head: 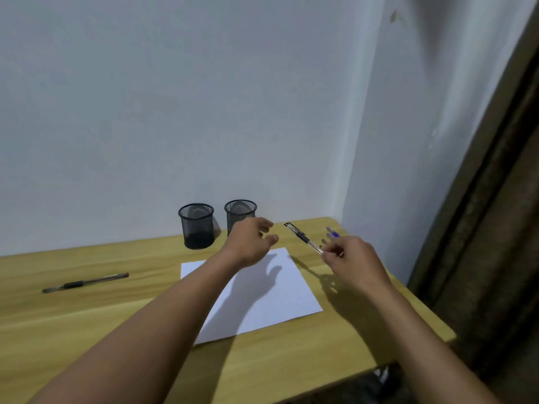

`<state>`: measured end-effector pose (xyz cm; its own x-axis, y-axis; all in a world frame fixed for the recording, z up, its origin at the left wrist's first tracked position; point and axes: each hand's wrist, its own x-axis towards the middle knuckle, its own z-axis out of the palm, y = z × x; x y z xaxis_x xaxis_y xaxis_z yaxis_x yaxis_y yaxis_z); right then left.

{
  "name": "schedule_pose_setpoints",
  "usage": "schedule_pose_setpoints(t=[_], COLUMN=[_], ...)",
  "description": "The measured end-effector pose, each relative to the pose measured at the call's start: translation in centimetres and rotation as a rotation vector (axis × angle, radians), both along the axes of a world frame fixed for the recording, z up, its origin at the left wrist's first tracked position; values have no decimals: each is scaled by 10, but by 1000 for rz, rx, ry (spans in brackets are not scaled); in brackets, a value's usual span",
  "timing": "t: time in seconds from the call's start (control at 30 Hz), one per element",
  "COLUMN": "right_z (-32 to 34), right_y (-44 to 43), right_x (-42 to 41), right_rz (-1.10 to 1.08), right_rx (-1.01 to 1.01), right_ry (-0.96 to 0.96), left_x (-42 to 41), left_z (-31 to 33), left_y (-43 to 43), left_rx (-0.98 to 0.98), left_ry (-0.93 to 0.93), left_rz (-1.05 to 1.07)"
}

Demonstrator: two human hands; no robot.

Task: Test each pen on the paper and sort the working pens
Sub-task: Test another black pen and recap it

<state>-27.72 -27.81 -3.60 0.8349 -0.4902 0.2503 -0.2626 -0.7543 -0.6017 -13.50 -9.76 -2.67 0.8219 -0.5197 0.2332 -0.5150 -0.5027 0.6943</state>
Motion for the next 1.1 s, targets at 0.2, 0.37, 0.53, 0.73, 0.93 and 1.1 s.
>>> schedule_pose_setpoints(t=[0.2,0.37,0.53,0.73,0.93,1.1], right_z=[-50,-74,-79,-75,-48,-21], right_y=[-24,-36,-42,-45,-41,-22], right_x=[-26,-32,-34,-38,-36,-13], right_rz=[-205,-271,-265,-237,-164,-9], right_rx=[-128,-176,-184,-139,-175,-213], right_ry=[74,82,53,13,33,101], left_x=[-1,-1,1,2,0,3], left_z=[-22,-41,-57,-61,-51,-27], left_y=[-72,-121,-145,-148,-127,-71], left_rx=[323,469,548,554,488,422], left_ry=[-76,-105,-72,-99,-103,-179], left_rz=[-119,-167,-195,-194,-186,-132])
